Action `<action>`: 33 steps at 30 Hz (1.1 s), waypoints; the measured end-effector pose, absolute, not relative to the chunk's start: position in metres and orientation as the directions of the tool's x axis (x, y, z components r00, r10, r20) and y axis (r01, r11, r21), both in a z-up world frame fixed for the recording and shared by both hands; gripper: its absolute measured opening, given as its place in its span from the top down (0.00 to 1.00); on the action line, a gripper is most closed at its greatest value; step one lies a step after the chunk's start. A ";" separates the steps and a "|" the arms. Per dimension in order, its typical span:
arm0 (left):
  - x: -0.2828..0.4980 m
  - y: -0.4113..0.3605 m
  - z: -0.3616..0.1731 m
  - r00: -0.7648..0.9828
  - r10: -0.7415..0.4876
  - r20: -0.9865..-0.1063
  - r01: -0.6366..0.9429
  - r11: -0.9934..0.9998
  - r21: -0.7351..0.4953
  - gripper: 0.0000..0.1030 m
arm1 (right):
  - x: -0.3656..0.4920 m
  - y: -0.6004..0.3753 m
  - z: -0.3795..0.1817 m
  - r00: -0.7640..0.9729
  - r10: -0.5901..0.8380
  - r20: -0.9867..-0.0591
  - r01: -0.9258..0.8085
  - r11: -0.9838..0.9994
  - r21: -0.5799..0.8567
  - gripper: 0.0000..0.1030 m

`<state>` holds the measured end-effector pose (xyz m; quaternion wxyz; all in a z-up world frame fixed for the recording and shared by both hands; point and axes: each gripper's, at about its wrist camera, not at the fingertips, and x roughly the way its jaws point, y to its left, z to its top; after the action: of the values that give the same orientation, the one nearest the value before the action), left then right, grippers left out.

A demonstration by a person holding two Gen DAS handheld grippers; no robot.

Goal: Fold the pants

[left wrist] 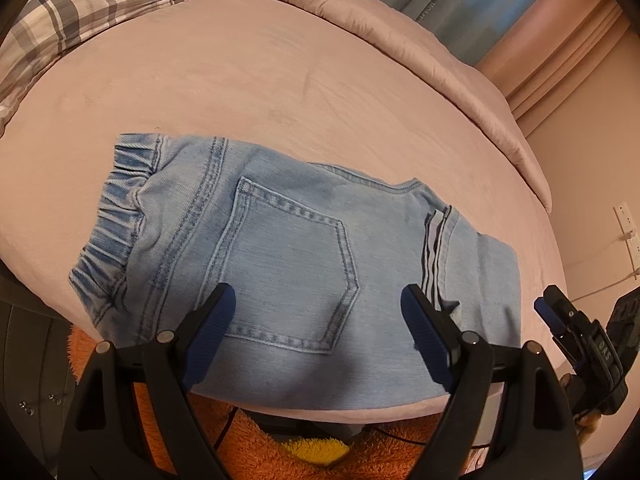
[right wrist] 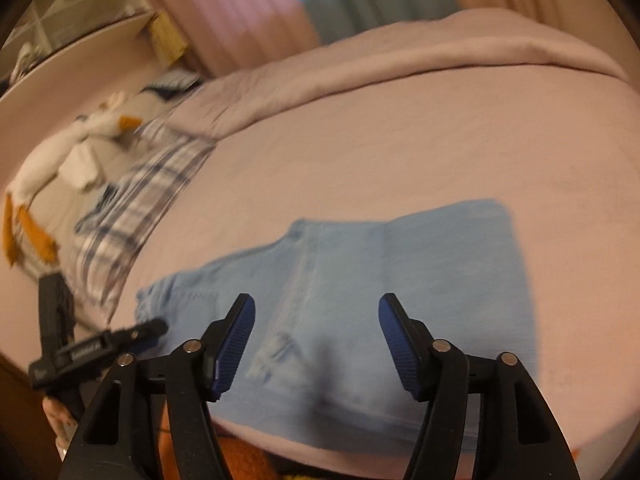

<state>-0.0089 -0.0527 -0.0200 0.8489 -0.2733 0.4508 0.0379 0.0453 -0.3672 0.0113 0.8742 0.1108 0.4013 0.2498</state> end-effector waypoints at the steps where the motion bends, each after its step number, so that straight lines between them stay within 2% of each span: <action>1: -0.009 -0.053 -0.021 0.589 -0.183 -0.787 -0.311 0.848 -0.429 0.17 | 0.048 -0.374 0.011 0.571 0.504 -0.648 -0.315 0.864 0.393 0.37; 7: -0.008 -0.055 -0.022 0.582 -0.179 -0.793 -0.313 0.851 -0.422 0.17 | 0.056 -0.395 -0.002 0.591 0.458 -0.664 -0.210 0.882 0.421 0.37; 18: -0.011 -0.054 -0.015 0.597 -0.151 -0.788 -0.315 0.859 -0.403 0.17 | 0.059 -0.417 -0.007 0.607 0.400 -0.687 -0.150 0.906 0.396 0.37; 23: -0.024 -0.033 -0.002 0.636 -0.076 -0.768 -0.367 0.845 -0.388 0.17 | 0.059 -0.429 -0.008 0.622 0.364 -0.693 -0.106 0.916 0.386 0.37; 27: -0.036 -0.009 0.002 0.649 0.010 -0.761 -0.445 0.816 -0.368 0.10 | 0.059 -0.437 -0.011 0.624 0.347 -0.700 -0.076 0.918 0.388 0.37; 33: -0.052 0.021 -0.003 0.641 0.068 -0.765 -0.527 0.763 -0.374 0.08 | 0.058 -0.437 -0.010 0.623 0.337 -0.706 -0.069 0.923 0.379 0.37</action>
<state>-0.0516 0.0207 -0.0030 0.8556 -0.2971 0.3866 0.1739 0.0584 -0.4372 -0.0101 0.8866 0.1600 0.4187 0.1143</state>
